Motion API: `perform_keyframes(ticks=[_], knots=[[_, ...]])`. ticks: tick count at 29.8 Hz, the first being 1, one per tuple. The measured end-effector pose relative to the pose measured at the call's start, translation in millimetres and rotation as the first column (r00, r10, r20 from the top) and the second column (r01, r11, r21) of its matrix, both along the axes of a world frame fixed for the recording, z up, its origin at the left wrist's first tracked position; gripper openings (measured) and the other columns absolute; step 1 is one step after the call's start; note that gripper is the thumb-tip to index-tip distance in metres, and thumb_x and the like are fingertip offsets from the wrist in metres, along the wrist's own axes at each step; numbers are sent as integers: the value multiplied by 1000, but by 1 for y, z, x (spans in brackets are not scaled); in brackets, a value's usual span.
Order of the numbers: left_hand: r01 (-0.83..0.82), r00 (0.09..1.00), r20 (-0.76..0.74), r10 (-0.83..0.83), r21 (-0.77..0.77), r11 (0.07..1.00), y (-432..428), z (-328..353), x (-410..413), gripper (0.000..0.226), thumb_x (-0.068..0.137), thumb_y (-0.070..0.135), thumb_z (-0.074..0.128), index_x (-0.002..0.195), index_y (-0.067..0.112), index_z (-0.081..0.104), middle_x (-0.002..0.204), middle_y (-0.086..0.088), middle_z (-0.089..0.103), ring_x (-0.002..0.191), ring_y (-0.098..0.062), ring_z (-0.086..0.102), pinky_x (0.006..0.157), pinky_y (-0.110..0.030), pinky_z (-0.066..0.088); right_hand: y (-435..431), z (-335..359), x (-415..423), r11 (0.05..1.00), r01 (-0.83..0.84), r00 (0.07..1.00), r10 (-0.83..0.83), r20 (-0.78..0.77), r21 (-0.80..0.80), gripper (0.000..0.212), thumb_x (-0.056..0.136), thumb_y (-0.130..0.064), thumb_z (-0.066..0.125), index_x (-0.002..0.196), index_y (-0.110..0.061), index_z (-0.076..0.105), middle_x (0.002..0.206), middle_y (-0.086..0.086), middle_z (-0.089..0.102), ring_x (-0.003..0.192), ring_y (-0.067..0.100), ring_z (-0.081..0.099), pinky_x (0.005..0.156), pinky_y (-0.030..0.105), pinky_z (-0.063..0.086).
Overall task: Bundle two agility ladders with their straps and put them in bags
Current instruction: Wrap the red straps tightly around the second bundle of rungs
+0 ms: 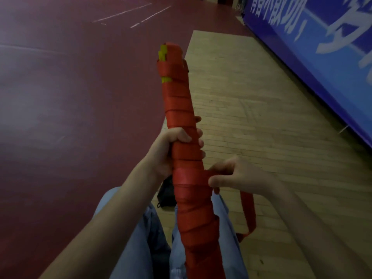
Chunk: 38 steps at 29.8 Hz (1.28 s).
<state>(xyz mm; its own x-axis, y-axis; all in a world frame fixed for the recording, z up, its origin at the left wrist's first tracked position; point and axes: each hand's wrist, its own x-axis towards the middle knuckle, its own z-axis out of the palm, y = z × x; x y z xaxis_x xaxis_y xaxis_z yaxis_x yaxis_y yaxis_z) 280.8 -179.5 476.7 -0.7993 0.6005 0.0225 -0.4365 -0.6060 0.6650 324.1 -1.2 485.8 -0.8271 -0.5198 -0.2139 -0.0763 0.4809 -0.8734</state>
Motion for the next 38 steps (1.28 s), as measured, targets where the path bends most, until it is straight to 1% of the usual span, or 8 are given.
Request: perform_keyframes(ticks=[4,9,13,20,25,31,34,38], knots=[[97,993,42,-106,174,980,12,-9,3,64,43,4,75,104,11,57,73,-3,62,61,-14,61,59,-28,54,-5,-23,-3,994,-23,985,40,168,-104,73,48,-75,70,86,-14,58,52,-15,46,44,3,41,45,13,31],[-266,956,-33,292,-519,812,21,-7,-1,38,76,18,71,111,17,55,101,-8,64,85,-21,65,69,-33,56,-4,-26,3,978,143,978,-116,174,-151,16,86,-32,63,80,-18,62,48,-15,54,42,-2,47,45,10,33],[-379,910,-82,406,-562,735,30,-4,-5,32,76,16,72,101,19,52,95,-8,62,81,-21,62,65,-32,55,-7,-13,0,996,90,996,-90,2,-19,21,72,-45,60,79,-26,68,73,-11,71,72,3,67,68,15,48],[108,986,-122,-111,-32,994,26,33,-24,69,43,16,77,107,15,51,65,2,60,52,-10,56,50,-21,49,6,48,-25,982,158,874,-89,-478,105,36,46,-62,64,62,-30,61,62,-6,58,57,7,54,56,19,41],[340,936,-186,-298,265,902,32,23,-21,77,58,20,77,126,13,40,77,-1,62,62,-13,59,58,-25,52,-5,23,-31,994,105,993,-106,-59,-21,16,73,-21,74,70,-26,59,62,-14,61,56,-6,59,59,11,45],[-109,983,-155,93,-100,989,25,16,-17,67,46,25,75,110,11,58,109,-4,66,101,-18,64,90,-32,52,-20,-22,-23,919,249,966,-211,151,-306,44,76,-47,69,70,-9,46,40,-13,35,36,3,26,41,17,20],[-459,877,-380,295,-478,749,19,29,-17,63,64,21,79,116,27,44,102,-1,61,88,-17,64,76,-34,54,-29,-13,-19,917,302,951,-272,145,-260,34,77,-42,58,66,-10,51,36,-13,37,32,1,29,40,17,24],[-683,728,-540,422,-519,514,13,33,-17,57,73,15,77,113,29,40,99,-3,60,87,-20,64,74,-36,56,-37,4,-16,956,232,971,-240,-24,-182,19,81,-30,66,75,-12,68,55,-12,66,53,-2,62,55,13,44]])
